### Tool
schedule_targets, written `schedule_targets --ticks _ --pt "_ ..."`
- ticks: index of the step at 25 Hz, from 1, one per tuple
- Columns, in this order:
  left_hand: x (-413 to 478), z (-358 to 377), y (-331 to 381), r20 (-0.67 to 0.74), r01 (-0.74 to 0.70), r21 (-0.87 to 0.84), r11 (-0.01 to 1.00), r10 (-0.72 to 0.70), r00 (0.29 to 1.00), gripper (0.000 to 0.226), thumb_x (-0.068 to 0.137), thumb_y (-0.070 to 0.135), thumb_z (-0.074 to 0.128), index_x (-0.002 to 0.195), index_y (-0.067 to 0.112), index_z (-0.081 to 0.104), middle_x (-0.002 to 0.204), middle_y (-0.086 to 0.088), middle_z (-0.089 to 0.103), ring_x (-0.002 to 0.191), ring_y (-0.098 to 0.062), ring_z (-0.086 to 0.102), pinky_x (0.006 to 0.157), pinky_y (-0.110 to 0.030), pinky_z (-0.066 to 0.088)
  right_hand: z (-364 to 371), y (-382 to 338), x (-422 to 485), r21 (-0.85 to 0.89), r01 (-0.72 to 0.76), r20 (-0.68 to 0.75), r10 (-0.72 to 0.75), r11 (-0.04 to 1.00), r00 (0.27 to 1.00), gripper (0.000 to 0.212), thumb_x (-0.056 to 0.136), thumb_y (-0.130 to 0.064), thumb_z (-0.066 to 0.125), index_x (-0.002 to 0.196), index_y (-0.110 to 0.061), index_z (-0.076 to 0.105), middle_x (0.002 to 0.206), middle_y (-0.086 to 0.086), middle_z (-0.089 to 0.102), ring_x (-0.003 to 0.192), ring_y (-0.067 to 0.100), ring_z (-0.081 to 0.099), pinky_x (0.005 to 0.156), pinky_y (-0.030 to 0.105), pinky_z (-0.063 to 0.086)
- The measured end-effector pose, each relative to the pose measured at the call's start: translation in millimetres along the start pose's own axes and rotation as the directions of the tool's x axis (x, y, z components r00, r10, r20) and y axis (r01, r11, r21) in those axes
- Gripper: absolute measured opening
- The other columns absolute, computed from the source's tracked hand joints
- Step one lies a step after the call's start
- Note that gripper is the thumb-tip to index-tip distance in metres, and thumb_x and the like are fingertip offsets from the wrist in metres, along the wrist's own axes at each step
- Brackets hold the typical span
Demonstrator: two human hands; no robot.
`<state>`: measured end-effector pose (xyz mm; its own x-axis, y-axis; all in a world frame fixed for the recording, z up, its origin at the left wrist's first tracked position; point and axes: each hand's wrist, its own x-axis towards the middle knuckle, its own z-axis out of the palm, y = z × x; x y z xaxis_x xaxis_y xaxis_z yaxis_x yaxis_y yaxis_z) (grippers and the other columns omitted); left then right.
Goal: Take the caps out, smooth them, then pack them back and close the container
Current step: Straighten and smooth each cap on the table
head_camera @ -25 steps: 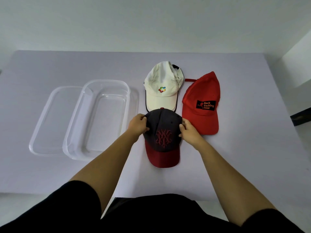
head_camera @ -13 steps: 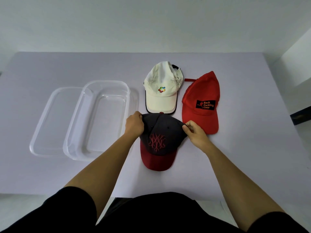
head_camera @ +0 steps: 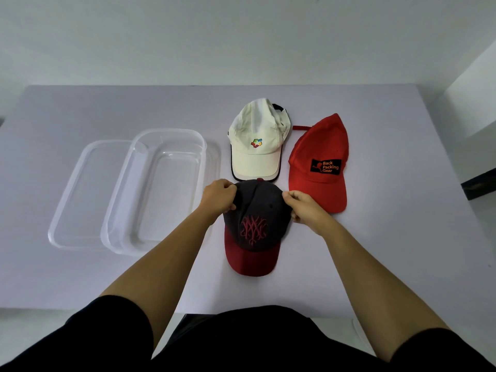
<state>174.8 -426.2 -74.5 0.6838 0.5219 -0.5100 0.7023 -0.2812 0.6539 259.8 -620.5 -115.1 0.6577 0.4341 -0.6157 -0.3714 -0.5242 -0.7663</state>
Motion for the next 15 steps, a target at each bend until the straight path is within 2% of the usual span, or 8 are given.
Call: schedule_targets --ticks 2,4,6,8,10,12,13,15 --pt "3.0 -2.1 0.3 0.002 0.01 0.012 1.0 -0.01 1.0 0.031 0.09 0.004 0.035 0.109 0.004 0.06 0.071 -0.006 0.058 0.057 -0.015 0.058 0.054 -0.021 0.05 0.7 -3.3 1.5 -0.035 0.025 0.002 -0.025 0.999 1.0 0.023 0.096 -0.029 0.048 0.113 -0.016 0.055 0.088 -0.004 0.059 0.064 0.009 0.048 0.062 0.02 0.044" --pt "4.1 -5.7 0.6 0.001 0.027 0.036 0.999 -0.027 1.0 0.032 0.09 0.001 0.034 0.107 0.005 0.062 0.074 -0.008 0.06 0.06 -0.018 0.06 0.063 -0.028 0.055 -1.4 -2.3 3.7 -0.073 0.065 -0.06 -0.07 0.995 0.996 0.026 0.094 -0.028 0.051 0.116 -0.014 0.055 0.106 0.002 0.06 0.072 0.007 0.053 0.06 0.018 0.043" --pt "3.8 -9.7 4.5 -0.04 -0.046 0.155 0.987 0.053 0.998 0.029 0.09 0.006 0.039 0.103 0.01 0.064 0.096 -0.013 0.066 0.079 -0.026 0.066 0.085 -0.039 0.055 -8.0 -2.6 2.4 -0.138 0.151 -0.115 -0.168 0.979 0.979 0.029 0.092 -0.03 0.055 0.118 -0.016 0.055 0.114 0.001 0.059 0.081 0.008 0.056 0.067 0.019 0.046" --pt "5.3 -17.0 17.4 -0.115 -0.16 0.273 0.949 0.197 0.974 0.035 0.091 0.013 0.044 0.122 0.008 0.059 0.123 -0.013 0.062 0.106 -0.031 0.062 0.101 -0.038 0.046 -20.8 -7.2 -2.3 -0.249 0.266 -0.189 -0.316 0.931 0.93 0.03 0.09 -0.028 0.057 0.118 -0.016 0.057 0.116 -0.003 0.057 0.085 0.007 0.056 0.075 0.018 0.045" --pt "7.4 -26.4 42.0 -0.185 -0.251 0.247 0.936 0.3 0.936 0.039 0.09 0.014 0.045 0.127 0.008 0.057 0.126 -0.007 0.062 0.099 -0.03 0.065 0.096 -0.036 0.048 -40.4 -16.0 -8.0 -0.308 0.351 -0.279 -0.437 0.884 0.855 0.026 0.09 -0.023 0.058 0.115 -0.015 0.059 0.114 -0.003 0.057 0.08 0.005 0.055 0.073 0.015 0.043" --pt "10.7 -30.9 72.1 -0.208 -0.292 0.154 0.944 0.32 0.924 0.036 0.09 0.013 0.044 0.12 0.009 0.061 0.115 0.0 0.064 0.073 -0.022 0.069 0.077 -0.027 0.053 -65.1 -25.6 -9.4 -0.327 0.385 -0.374 -0.493 0.863 0.785 0.022 0.089 -0.018 0.058 0.111 -0.015 0.059 0.113 -0.001 0.057 0.084 0.007 0.056 0.077 0.018 0.047" --pt "14.1 -28.0 86.3 -0.188 -0.303 0.109 0.947 0.319 0.929 0.034 0.089 0.012 0.044 0.116 0.009 0.064 0.108 0.002 0.065 0.064 -0.017 0.067 0.07 -0.023 0.052 -77.9 -28.4 -8.1 -0.335 0.384 -0.423 -0.501 0.861 0.755 0.022 0.089 -0.016 0.057 0.111 -0.016 0.059 0.114 0.001 0.056 0.089 0.008 0.056 0.082 0.022 0.048" --pt "22.3 -12.4 109.1 -0.072 -0.311 0.045 0.949 0.313 0.947 0.03 0.088 0.011 0.046 0.108 0.009 0.068 0.101 0.0 0.068 0.062 -0.013 0.066 0.066 -0.022 0.053 -99.1 -25.6 -1.3 -0.359 0.332 -0.498 -0.48 0.872 0.722 0.028 0.088 -0.016 0.058 0.116 -0.013 0.056 0.12 0.006 0.054 0.1 0.011 0.053 0.09 0.025 0.044"
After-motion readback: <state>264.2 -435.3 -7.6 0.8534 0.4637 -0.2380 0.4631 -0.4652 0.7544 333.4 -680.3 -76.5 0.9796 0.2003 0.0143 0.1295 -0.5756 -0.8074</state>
